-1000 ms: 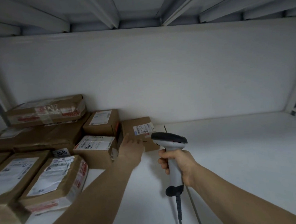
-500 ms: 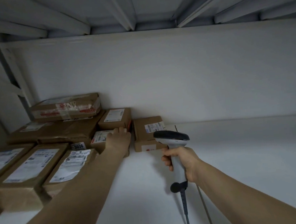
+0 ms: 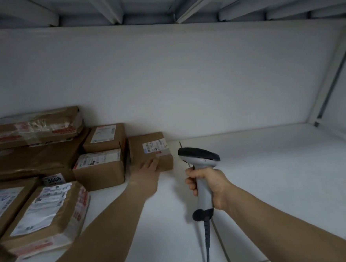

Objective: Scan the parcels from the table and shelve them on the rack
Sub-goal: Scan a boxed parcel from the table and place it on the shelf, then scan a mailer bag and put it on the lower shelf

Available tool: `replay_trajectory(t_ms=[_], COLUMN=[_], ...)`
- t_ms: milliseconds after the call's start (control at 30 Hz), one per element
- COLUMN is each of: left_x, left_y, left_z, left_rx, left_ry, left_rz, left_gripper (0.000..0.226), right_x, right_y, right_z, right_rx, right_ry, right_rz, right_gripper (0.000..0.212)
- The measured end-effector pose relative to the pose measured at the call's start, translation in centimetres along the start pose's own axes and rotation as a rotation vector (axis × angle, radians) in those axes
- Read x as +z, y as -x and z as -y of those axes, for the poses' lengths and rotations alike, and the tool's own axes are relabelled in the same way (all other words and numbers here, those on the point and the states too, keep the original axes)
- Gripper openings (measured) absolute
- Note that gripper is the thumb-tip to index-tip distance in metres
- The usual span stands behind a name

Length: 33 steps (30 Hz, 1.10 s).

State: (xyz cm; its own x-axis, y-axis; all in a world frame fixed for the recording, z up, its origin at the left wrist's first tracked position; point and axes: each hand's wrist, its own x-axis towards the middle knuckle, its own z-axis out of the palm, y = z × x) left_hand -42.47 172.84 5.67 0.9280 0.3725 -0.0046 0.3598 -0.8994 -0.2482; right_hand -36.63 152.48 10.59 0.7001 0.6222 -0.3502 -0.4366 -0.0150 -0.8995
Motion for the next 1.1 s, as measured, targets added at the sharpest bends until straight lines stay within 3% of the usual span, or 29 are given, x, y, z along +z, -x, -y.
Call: replay_trajectory(t_ms=[233,433,700,1100], left_x=[0.4,-4.3,-12.5,-20.5], left_y=[1.3,1.9,3.9,13.1], left_z=[1.3,-5.2,-25.3,-60.9], left_rx=[-0.071,0.108,0.44,0.923], left_ry=[-0.083,-0.047,0.05,0.175], left_rz=[-0.041,-0.225,-0.291,-0.31], left_gripper=[0.056,0.05,0.05,0.042], right_x=[-0.9,-4.8,-19.7,-46.3], right_y=[0.4,3.9,15.0,39.5], right_z=[0.4,0.8,2.2,-0.7], right_rx=[0.0,-0.032,-0.126,-0.225], right_ry=[0.006,0.048,0.044,-0.042], right_rz=[-0.014,-0.053,-0.251,-0.86], right_gripper=[0.008,0.003,0.006,0.008])
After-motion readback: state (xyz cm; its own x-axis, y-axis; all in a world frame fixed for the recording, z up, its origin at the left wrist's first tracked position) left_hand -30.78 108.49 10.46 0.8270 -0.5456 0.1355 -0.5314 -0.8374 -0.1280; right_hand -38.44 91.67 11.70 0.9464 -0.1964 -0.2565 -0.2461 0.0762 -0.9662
